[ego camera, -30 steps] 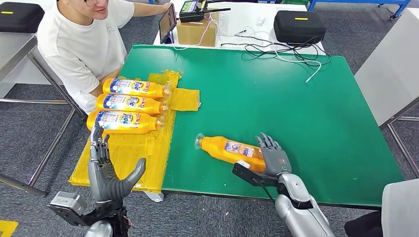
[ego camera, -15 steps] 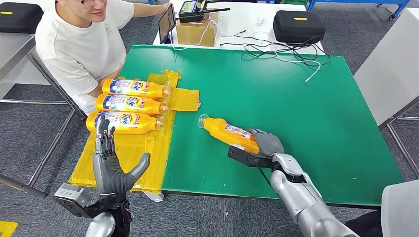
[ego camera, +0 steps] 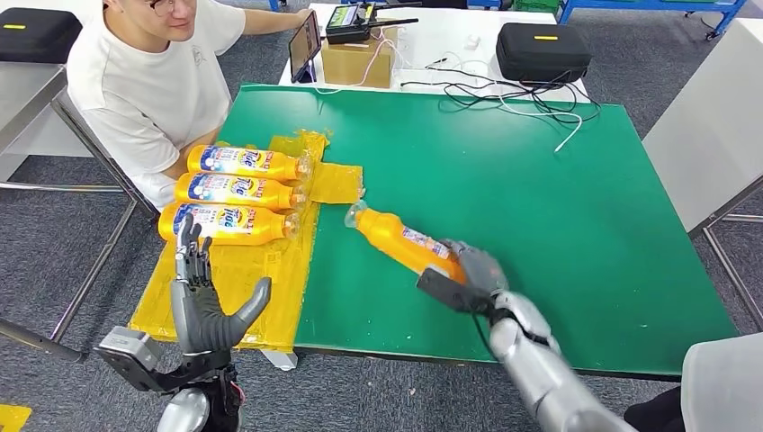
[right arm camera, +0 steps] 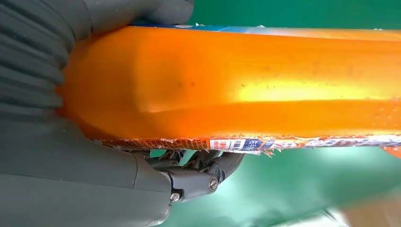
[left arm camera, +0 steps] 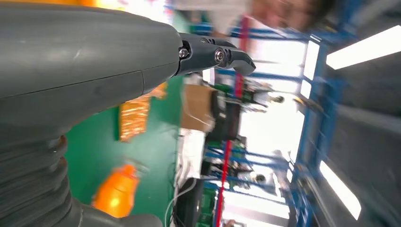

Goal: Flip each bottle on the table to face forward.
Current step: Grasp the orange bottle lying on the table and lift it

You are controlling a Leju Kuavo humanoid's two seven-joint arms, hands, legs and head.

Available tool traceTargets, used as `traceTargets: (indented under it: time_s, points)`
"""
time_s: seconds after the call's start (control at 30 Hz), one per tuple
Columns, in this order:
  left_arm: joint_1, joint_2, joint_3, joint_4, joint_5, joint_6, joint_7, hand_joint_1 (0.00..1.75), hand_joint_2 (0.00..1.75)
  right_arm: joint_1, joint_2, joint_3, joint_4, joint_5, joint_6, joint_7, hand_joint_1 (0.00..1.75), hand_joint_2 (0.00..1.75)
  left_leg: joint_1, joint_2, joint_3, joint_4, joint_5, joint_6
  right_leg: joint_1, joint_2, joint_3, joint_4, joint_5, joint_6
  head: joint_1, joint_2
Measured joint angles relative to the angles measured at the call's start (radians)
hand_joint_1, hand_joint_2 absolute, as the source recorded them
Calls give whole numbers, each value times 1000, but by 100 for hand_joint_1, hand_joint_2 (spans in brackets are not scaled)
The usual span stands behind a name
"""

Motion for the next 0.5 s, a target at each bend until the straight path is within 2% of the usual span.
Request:
traceTargets:
  time_s: [0.1,0.27,0.4,0.5]
  points:
    - [6,-10,1,0,45,18,26,0,175,100,29,-43,-104,-75,-43,-54,175,175,0,0,-5,0,0,0,0,0,-5,0,0,0,0,0]
    - [7,-18,-1,0,86,24,42,0,175,176,47,-80,-196,-101,-76,-77,175,175,0,0,-8,0,0,0,0,0,-8,0,0,0,0,0]
    - [9,-22,-9,2,171,5,82,0,175,230,71,-122,-280,-179,-214,-183,175,175,0,0,-11,0,0,0,-1,0,-10,0,0,0,0,0]
    - [11,-23,-38,11,235,-45,108,0,175,267,90,-151,-374,-252,-296,-251,175,175,0,0,-11,0,0,0,-1,0,-11,0,0,0,0,0]
